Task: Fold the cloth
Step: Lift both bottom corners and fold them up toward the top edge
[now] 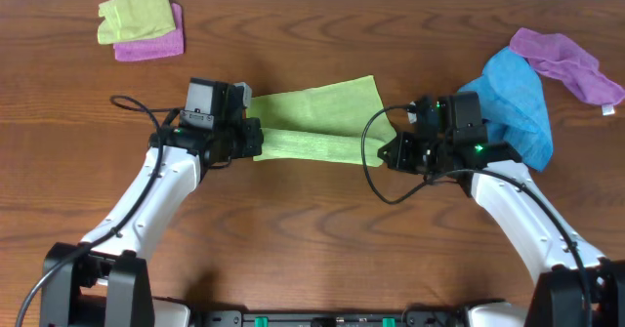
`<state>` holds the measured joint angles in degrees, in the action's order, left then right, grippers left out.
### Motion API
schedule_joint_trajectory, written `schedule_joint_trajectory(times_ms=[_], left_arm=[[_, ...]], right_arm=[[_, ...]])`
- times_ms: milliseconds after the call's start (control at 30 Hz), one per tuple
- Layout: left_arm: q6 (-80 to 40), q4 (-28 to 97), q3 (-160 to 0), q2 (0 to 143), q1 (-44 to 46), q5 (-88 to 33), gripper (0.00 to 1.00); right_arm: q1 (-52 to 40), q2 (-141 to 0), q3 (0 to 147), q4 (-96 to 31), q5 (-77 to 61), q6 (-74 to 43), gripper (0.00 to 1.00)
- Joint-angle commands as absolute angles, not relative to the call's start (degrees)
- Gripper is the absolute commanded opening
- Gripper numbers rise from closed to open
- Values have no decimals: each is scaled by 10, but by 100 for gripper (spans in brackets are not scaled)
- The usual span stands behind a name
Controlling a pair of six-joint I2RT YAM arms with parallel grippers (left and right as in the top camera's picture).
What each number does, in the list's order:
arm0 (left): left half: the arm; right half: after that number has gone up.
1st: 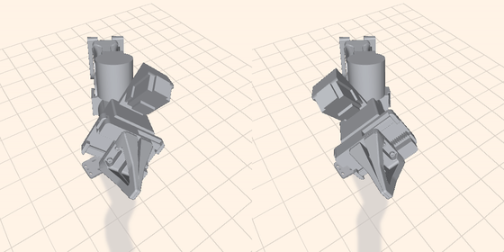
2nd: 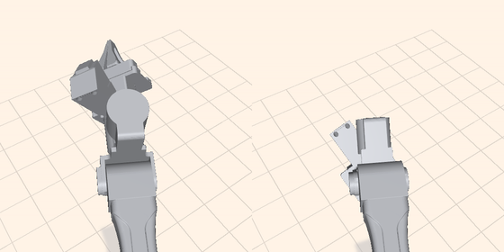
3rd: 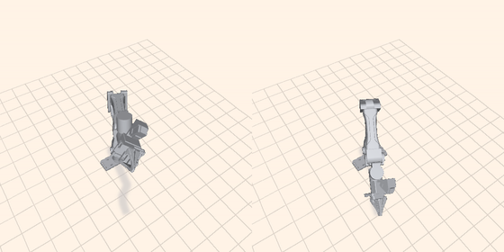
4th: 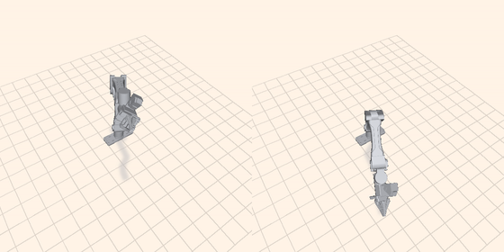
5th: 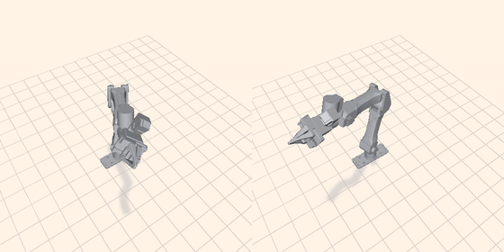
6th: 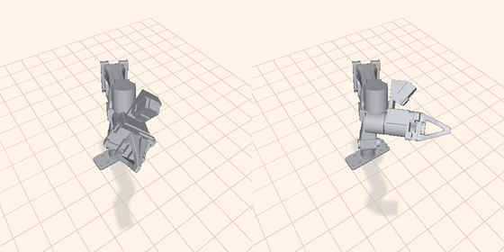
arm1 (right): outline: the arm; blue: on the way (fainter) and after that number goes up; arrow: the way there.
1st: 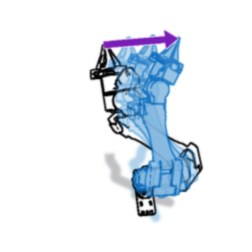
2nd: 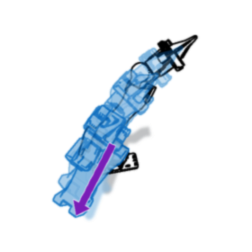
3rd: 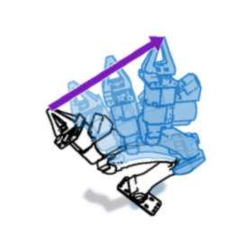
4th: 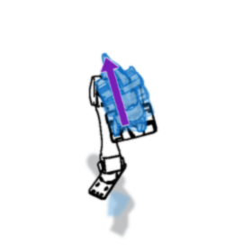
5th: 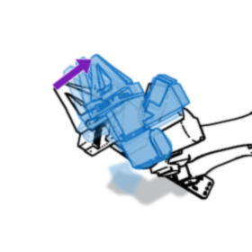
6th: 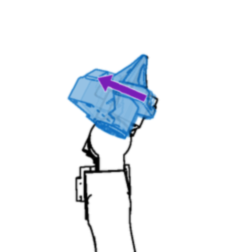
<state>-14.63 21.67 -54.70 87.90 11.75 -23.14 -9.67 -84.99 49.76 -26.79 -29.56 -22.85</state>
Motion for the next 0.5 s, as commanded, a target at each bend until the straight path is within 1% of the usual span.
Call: schedule_joint_trajectory(times_ms=[0, 200, 467], left_arm=[[-149, 215, -561, 892, 113, -194, 6], [-159, 202, -561, 924, 113, -195, 6], [-182, 178, -561, 929, 113, -179, 6]], right_arm=[[-95, -877, 503, -260, -263, -211, 2], [-103, -892, 513, -230, -263, -201, 2], [-106, -927, 572, -234, -247, -183, 2]])
